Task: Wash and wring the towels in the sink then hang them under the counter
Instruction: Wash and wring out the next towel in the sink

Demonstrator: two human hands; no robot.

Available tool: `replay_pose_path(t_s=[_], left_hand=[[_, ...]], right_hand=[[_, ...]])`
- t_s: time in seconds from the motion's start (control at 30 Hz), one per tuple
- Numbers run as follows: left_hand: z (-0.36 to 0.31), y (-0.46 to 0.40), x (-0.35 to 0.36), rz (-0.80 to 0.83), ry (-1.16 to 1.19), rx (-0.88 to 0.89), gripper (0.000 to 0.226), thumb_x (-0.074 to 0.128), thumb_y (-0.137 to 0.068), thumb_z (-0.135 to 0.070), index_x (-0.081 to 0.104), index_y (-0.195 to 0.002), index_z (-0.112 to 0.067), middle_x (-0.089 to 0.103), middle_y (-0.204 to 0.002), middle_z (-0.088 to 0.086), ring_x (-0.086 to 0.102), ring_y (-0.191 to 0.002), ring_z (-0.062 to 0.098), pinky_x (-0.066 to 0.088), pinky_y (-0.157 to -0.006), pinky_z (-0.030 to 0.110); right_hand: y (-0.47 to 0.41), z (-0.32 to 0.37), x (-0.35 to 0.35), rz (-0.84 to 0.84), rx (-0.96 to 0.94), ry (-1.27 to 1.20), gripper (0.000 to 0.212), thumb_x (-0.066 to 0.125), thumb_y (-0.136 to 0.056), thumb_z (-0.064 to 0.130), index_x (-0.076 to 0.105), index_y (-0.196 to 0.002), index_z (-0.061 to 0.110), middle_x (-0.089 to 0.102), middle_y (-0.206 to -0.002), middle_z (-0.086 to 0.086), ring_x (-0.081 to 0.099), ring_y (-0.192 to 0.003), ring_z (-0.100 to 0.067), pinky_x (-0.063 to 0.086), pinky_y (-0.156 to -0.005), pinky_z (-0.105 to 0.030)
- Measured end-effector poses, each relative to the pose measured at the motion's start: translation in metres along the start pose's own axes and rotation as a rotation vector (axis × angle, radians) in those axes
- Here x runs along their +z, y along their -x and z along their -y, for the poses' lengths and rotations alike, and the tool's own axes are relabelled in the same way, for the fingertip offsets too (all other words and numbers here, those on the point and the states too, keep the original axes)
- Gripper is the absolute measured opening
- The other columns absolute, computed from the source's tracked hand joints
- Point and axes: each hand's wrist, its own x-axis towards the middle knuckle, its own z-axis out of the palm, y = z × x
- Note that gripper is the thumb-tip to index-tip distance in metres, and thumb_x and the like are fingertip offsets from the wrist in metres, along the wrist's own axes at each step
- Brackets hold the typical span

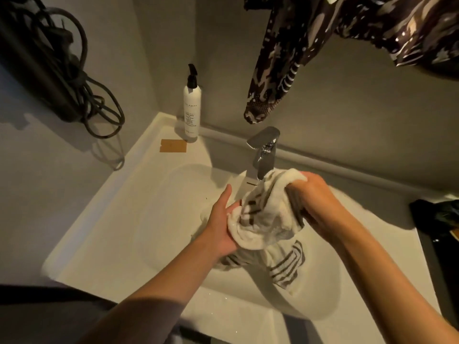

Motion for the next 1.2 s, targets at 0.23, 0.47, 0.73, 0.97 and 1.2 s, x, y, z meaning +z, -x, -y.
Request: replay_pose_path(t_s=[0.23, 0.47, 0.73, 0.97, 1.2], left_hand=[[0.003, -0.01, 0.011, -0.148, -0.345, 0.141, 0.038, 0.076, -0.077, -0.043, 0.063, -0.093, -0.011, 0.061, -0.089, 0.023, 0.066, -0.072, 0.028, 0.056, -0.066, 0.033], [-0.008, 0.004, 0.011, -0.012, -0.257, 0.081, 0.03, 0.061, -0.075, -0.034, 0.038, -0.07, -0.016, 0.033, -0.07, 0.013, 0.039, -0.056, 0.026, 0.036, -0.051, 0.025], [-0.011, 0.003, 0.03, -0.019, -0.794, 0.325, 0.021, 0.071, -0.078, -0.017, 0.056, -0.064, -0.02, 0.069, -0.086, 0.021, 0.07, -0.076, 0.032, 0.057, -0.07, 0.041], [-0.028, 0.004, 0.049, 0.082, -1.325, 0.44, 0.025, 0.078, -0.074, -0.011, 0.056, -0.082, -0.018, 0.062, -0.076, 0.007, 0.056, -0.065, 0.015, 0.047, -0.062, 0.029], [-0.016, -0.011, 0.048, -0.099, -1.316, 0.454, 0.031, 0.076, -0.077, -0.002, 0.053, -0.071, -0.022, 0.051, -0.064, -0.003, 0.048, -0.059, 0.014, 0.041, -0.056, 0.023]], right_hand=[[0.02, -0.042, 0.045, 0.329, -0.075, 0.304, 0.027, 0.061, -0.082, 0.015, 0.067, -0.108, 0.015, 0.072, -0.097, 0.001, 0.067, -0.085, -0.013, 0.051, -0.074, -0.019], [0.014, -0.119, 0.056, 0.108, 0.665, -0.967, 0.076, 0.057, -0.084, 0.072, 0.065, -0.128, 0.011, 0.067, -0.129, -0.018, 0.062, -0.118, -0.036, 0.044, -0.103, -0.062], [0.029, -0.085, 0.086, 0.442, 0.428, -1.485, 0.081, 0.097, -0.05, 0.042, 0.073, -0.12, 0.006, 0.062, -0.13, -0.031, 0.058, -0.118, -0.054, 0.044, -0.089, -0.077], [0.016, -0.072, 0.066, 0.461, 0.409, -1.12, 0.041, 0.056, -0.079, -0.007, 0.048, -0.117, 0.006, 0.06, -0.095, -0.02, 0.06, -0.061, -0.019, 0.044, -0.039, -0.019], [0.012, -0.082, 0.073, 0.421, 0.347, -0.729, 0.023, 0.063, -0.084, -0.006, 0.055, -0.103, 0.003, 0.052, -0.069, -0.01, 0.047, -0.049, -0.012, 0.036, -0.036, -0.02]])
